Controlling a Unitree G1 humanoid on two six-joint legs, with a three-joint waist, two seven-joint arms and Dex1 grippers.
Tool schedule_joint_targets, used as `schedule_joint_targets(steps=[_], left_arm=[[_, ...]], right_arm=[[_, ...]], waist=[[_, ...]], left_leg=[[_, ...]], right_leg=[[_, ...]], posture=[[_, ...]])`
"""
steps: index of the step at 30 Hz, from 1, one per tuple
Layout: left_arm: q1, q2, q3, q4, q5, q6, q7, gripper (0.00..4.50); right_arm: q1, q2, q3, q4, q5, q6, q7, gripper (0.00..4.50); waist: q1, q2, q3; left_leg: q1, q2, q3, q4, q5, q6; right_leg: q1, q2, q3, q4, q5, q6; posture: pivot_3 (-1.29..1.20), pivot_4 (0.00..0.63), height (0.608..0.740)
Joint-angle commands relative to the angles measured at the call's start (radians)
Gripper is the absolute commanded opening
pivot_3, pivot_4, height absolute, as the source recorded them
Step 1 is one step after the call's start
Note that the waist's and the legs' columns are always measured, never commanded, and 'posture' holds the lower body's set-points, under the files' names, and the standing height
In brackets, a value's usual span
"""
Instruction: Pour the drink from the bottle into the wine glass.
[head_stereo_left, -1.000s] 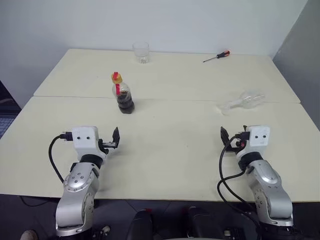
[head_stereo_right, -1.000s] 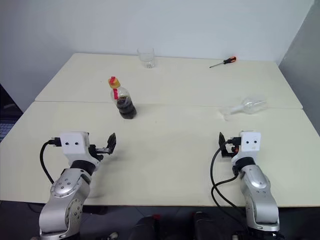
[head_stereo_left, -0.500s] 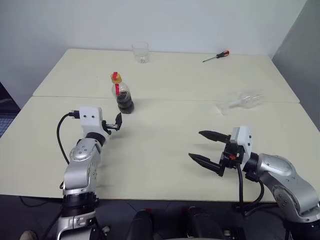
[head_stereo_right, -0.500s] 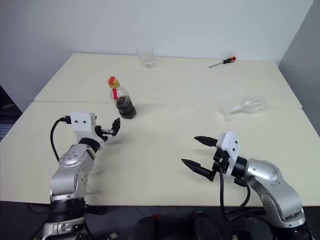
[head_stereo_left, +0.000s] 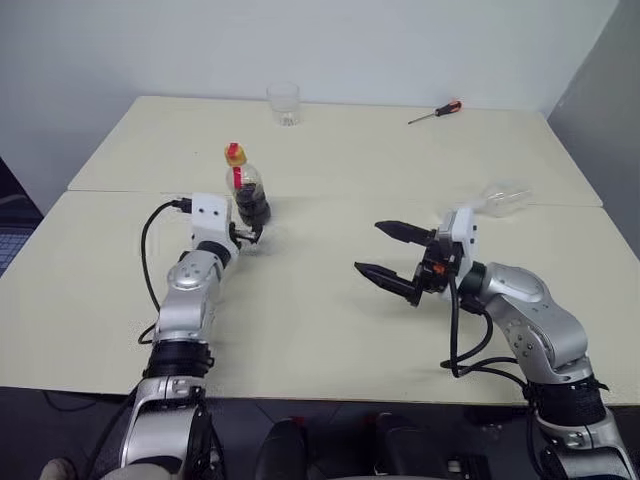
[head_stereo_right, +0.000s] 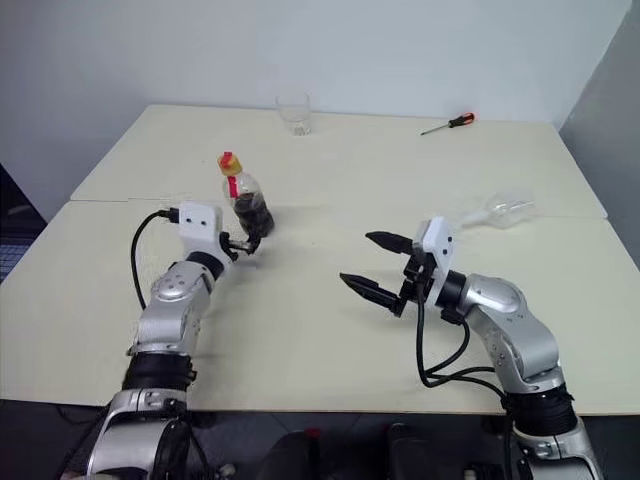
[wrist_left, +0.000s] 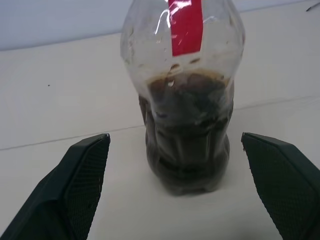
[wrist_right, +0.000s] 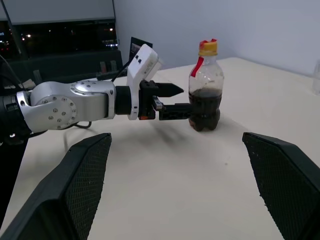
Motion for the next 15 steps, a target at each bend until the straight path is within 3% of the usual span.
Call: schedule_joint_targets(steps=[1,15], left_arm=[[-0.079,0.006,-0.009,0.088,0.016,-0.085,-0.008,4.50],[-0.326,-0.005,0.004,0.587,0.022,-0.372,0.009,4.50]], right_arm=[[-0.046,0.031,-0.030,-0.005,0.044,0.023,-0.038,4.48],[-0.136,0.105,-0.036,-0.037,0.096,0.083,-0.151,4.48]], waist=[[0.000,0.000,0.000],[-0.001,0.000,0.000]], left_leg=[[0.000,0.000,0.000,0.000,0.000,0.000],[-0.001,-0.001,0.000,0.000,0.000,0.000]], right_leg=[[0.000,0.000,0.000,0.000,0.000,0.000],[-0.001,0.000,-0.001,0.002,0.000,0.000]], posture=[[0.00,0.150,0.740],[0.00,0.150,0.740]])
